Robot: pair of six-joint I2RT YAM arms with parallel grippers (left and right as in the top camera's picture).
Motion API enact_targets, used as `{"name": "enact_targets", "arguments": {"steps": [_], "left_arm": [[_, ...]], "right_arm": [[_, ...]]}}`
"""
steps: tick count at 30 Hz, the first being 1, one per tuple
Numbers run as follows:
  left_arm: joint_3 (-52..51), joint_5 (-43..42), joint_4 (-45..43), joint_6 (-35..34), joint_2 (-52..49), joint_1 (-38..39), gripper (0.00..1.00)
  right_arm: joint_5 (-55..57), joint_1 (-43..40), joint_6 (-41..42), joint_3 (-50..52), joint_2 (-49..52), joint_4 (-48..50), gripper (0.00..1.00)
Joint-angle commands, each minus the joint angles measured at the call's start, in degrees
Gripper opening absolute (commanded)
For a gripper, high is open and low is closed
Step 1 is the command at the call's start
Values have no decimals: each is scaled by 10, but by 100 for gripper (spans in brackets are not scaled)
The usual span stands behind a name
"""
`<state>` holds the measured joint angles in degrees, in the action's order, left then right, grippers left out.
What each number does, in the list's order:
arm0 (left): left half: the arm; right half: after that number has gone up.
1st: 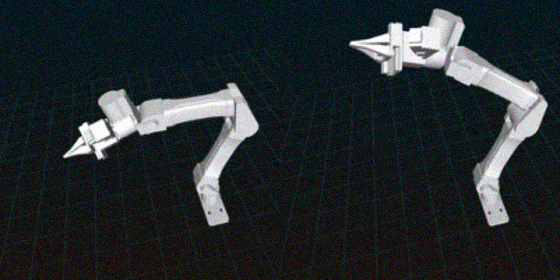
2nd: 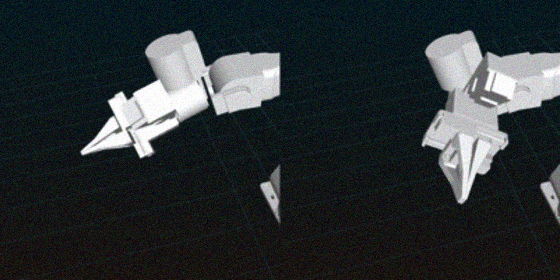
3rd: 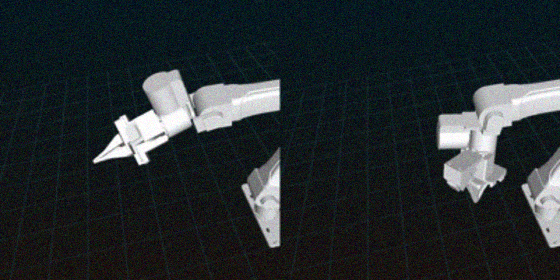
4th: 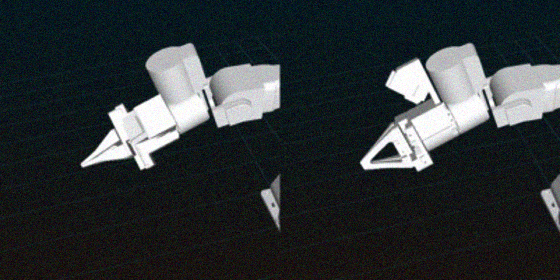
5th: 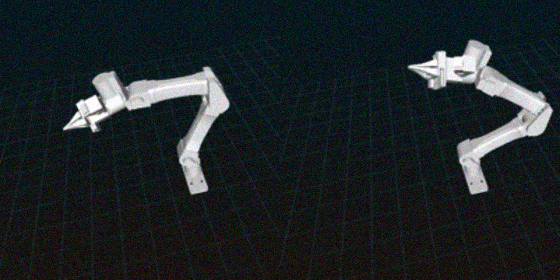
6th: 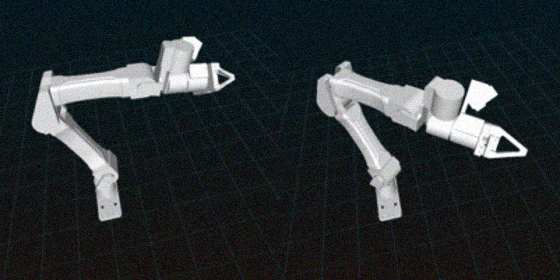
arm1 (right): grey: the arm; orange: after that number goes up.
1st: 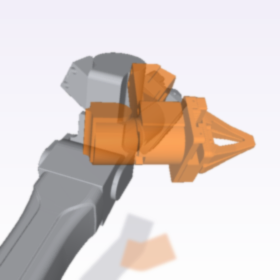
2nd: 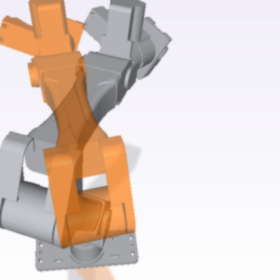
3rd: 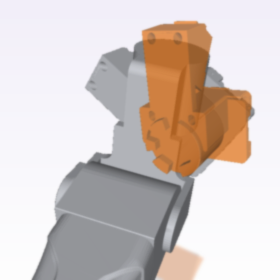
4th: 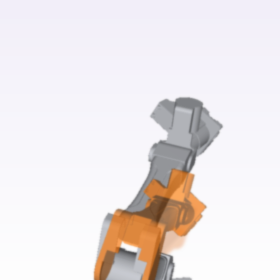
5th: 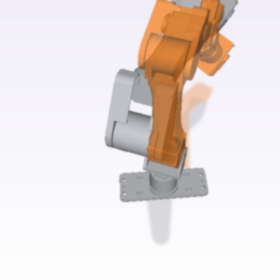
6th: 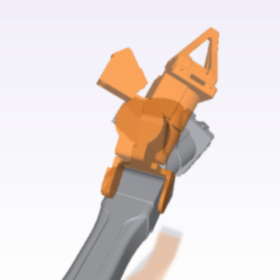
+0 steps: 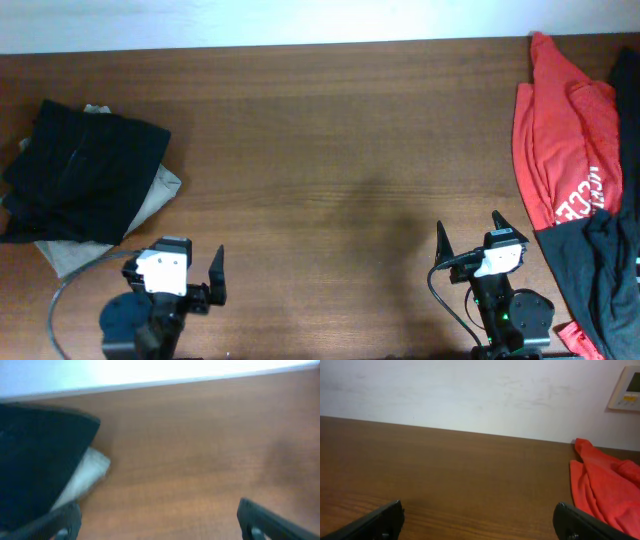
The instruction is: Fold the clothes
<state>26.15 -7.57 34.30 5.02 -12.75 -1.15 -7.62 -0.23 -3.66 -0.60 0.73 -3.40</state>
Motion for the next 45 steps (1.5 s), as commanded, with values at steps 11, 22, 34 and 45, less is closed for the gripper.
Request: {"name": "enact_targets", "arguments": {"steps": [11, 22, 34, 45], "left_arm": [[-257, -25, -342, 12, 125, -5, 99], [-256, -34, -307, 11, 125, -5, 99], [-256, -34, -307, 11, 125, -5, 99], [-256, -34, -307, 11, 125, -5, 99]], "right_arm": [[4, -3, -4, 3, -3, -3, 99], [4, -3, -4, 3, -3, -3, 99], [4, -3, -4, 3, -3, -3, 99], [4, -3, -4, 3, -3, -3, 99]]}}
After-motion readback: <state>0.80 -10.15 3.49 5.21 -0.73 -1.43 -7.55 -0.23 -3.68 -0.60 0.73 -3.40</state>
